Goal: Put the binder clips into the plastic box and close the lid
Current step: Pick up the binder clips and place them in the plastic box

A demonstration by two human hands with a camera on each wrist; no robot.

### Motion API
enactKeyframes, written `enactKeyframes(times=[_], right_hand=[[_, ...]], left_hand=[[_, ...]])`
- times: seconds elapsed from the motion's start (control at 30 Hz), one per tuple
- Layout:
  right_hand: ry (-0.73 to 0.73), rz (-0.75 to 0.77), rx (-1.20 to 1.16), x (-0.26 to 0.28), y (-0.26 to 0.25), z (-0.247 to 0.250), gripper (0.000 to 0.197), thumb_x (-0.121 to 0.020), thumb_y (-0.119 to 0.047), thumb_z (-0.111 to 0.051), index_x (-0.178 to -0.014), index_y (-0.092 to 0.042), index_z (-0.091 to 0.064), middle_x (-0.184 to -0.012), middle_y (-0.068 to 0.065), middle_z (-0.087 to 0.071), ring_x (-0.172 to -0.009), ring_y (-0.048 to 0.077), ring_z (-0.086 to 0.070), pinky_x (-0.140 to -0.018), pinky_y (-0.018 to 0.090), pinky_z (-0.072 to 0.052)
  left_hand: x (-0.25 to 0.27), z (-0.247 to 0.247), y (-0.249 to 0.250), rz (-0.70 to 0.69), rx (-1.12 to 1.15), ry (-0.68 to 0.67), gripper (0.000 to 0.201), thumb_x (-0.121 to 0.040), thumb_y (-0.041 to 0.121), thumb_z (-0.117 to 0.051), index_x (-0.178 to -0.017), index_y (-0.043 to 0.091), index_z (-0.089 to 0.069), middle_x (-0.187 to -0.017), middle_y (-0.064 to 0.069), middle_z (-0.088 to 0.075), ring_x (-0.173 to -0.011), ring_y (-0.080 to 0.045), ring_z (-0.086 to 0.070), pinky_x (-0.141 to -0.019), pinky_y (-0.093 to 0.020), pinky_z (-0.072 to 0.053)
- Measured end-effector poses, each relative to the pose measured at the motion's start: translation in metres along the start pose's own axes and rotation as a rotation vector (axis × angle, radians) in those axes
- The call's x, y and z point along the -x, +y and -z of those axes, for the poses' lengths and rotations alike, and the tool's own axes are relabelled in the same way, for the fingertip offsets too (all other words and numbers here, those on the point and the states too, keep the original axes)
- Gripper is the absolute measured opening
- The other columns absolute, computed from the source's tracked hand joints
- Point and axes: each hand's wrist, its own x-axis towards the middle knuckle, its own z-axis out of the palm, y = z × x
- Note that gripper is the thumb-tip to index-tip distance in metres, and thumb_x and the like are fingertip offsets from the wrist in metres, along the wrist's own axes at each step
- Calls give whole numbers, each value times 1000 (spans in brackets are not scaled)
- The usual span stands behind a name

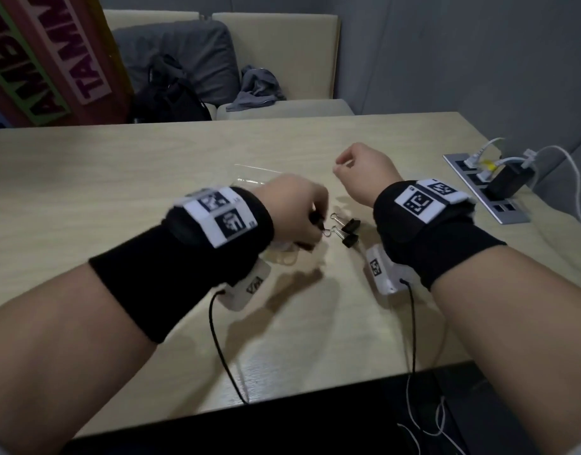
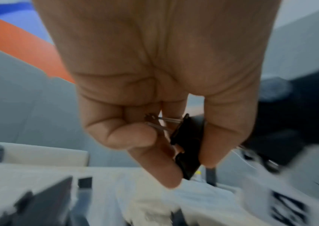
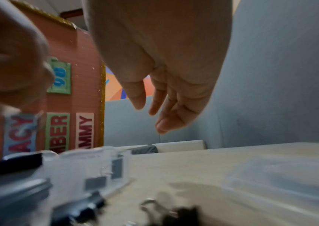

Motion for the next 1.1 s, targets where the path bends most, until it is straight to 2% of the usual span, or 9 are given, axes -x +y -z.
enactKeyframes(times=[0.17,0.33,0.43,0.53,0.67,0.8,0.9,1.0,1.1], right_hand=[[-365,-67,497,18,13,4,48,-89,-37,-63,-126,-7,-59,-122,12,-66,-105,28,-63,-85,32,-49],[-459,-49,626,26,17,-15,73,-79,-53,-70,-137,-14,-47,-134,14,-51,-114,32,-57,-87,36,-47],[-442,-51,607,26,18,-27,63,-82,-41,-71,-134,-14,-48,-134,15,-44,-110,34,-59,-85,38,-48],[-401,-24,570,25,20,-32,48,-86,-29,-66,-128,-11,-52,-128,15,-51,-103,31,-60,-83,37,-50],[-368,-17,576,27,21,-32,44,-86,-34,-66,-118,-6,-56,-116,13,-60,-88,28,-56,-66,31,-42],[-342,-30,594,27,23,-30,35,-85,-35,-66,-101,-5,-60,-81,7,-57,-77,26,-54,-56,29,-38],[-299,-74,567,22,26,-24,33,-85,-35,-65,-70,-7,-52,-61,4,-49,-69,25,-55,-54,29,-39],[-219,-151,433,15,30,-13,38,-83,-36,-66,-61,-10,-50,-59,3,-53,-53,18,-51,-45,26,-34],[-113,-148,288,9,27,-2,32,-79,-36,-68,-78,-5,-62,-77,9,-68,-64,23,-62,-50,27,-43]], left_hand=[[-27,23,-33,240,20,151,26,-81,23,-68,-104,13,-67,-105,-6,-70,-100,-27,-62,-80,-31,-49],[-48,16,-57,382,-33,73,55,-83,40,-70,-130,14,-56,-126,-10,-63,-118,-30,-56,-85,-32,-44],[-51,13,-68,421,-8,95,56,-88,39,-64,-138,20,-49,-134,-8,-58,-123,-29,-54,-95,-34,-43],[-46,15,-76,472,-33,100,48,-89,31,-61,-135,21,-52,-135,-12,-53,-118,-32,-56,-95,-36,-45],[-36,8,-87,596,-117,8,45,-94,21,-53,-137,10,-49,-136,-18,-51,-119,-36,-56,-95,-38,-46],[-32,4,-86,590,-220,-68,43,-96,12,-49,-137,1,-46,-133,-17,-57,-120,-34,-57,-84,-36,-44],[-31,4,-81,552,-229,-88,48,-96,11,-47,-143,3,-38,-134,-17,-55,-120,-34,-56,-88,-35,-45],[-27,2,-76,504,-196,-95,50,-94,15,-48,-143,9,-38,-133,-15,-54,-116,-33,-57,-87,-36,-47],[-19,4,-67,450,-186,-10,41,-90,23,-53,-130,17,-50,-131,-13,-47,-108,-35,-58,-87,-41,-51]])
